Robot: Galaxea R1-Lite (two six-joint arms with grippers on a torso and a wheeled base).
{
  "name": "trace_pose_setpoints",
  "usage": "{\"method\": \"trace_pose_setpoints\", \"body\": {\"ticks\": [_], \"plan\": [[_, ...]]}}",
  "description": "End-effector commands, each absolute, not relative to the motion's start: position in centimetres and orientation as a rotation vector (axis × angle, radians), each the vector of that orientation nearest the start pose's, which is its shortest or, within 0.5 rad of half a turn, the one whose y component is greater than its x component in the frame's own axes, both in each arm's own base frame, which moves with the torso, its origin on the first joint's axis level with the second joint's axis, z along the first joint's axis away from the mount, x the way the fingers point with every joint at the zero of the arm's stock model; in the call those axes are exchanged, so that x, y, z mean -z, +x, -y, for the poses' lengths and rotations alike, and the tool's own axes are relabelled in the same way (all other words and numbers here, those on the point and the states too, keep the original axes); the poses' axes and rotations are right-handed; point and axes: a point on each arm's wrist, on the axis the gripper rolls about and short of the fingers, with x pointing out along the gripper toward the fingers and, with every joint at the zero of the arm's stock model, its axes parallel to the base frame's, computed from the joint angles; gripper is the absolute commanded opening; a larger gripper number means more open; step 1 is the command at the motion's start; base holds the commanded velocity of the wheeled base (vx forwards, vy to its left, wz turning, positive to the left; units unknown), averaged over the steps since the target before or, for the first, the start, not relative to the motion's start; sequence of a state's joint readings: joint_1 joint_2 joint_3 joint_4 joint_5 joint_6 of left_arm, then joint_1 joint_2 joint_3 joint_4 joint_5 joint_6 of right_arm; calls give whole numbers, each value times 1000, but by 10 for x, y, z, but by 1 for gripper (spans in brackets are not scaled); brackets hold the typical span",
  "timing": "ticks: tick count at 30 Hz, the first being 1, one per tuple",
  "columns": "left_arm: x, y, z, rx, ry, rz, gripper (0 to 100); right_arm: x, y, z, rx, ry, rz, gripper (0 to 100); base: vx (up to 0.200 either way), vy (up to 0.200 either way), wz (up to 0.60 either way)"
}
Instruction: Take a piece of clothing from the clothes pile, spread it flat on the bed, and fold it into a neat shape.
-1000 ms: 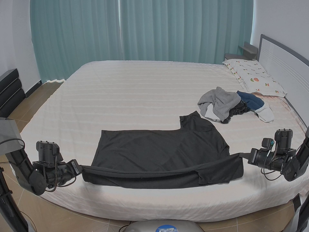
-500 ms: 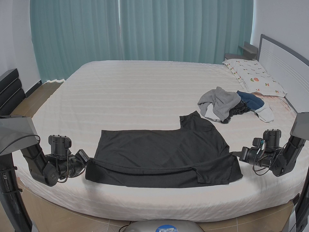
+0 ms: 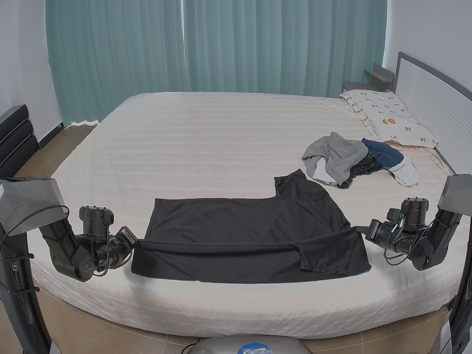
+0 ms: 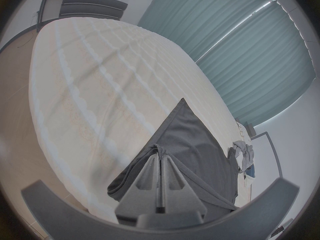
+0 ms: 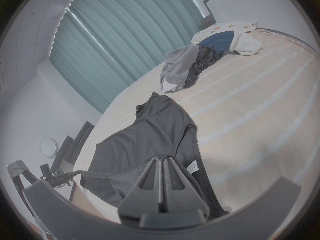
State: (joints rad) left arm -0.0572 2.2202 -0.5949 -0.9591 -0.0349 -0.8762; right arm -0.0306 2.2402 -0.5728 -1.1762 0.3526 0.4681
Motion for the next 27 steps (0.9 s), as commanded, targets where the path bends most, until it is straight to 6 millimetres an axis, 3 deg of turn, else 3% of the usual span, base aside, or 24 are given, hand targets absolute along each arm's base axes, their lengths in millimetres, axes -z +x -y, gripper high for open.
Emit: {"method": "trace_pose_setpoints", "body": {"ticks": [1,6,14,27], "plan": [[-10,321,18,-196,-841,-637,0,-17,327,9,-180,571,-521,0,0,0,0],[-20,314,18,-180,-846,-624,0,-18,319,9,-186,570,-510,0,0,0,0],[-18,318,19,-180,-845,-626,0,-13,320,6,-192,571,-526,0,0,0,0],[13,349,23,-203,-857,-638,0,16,347,-5,-202,561,-546,0,0,0,0]]}}
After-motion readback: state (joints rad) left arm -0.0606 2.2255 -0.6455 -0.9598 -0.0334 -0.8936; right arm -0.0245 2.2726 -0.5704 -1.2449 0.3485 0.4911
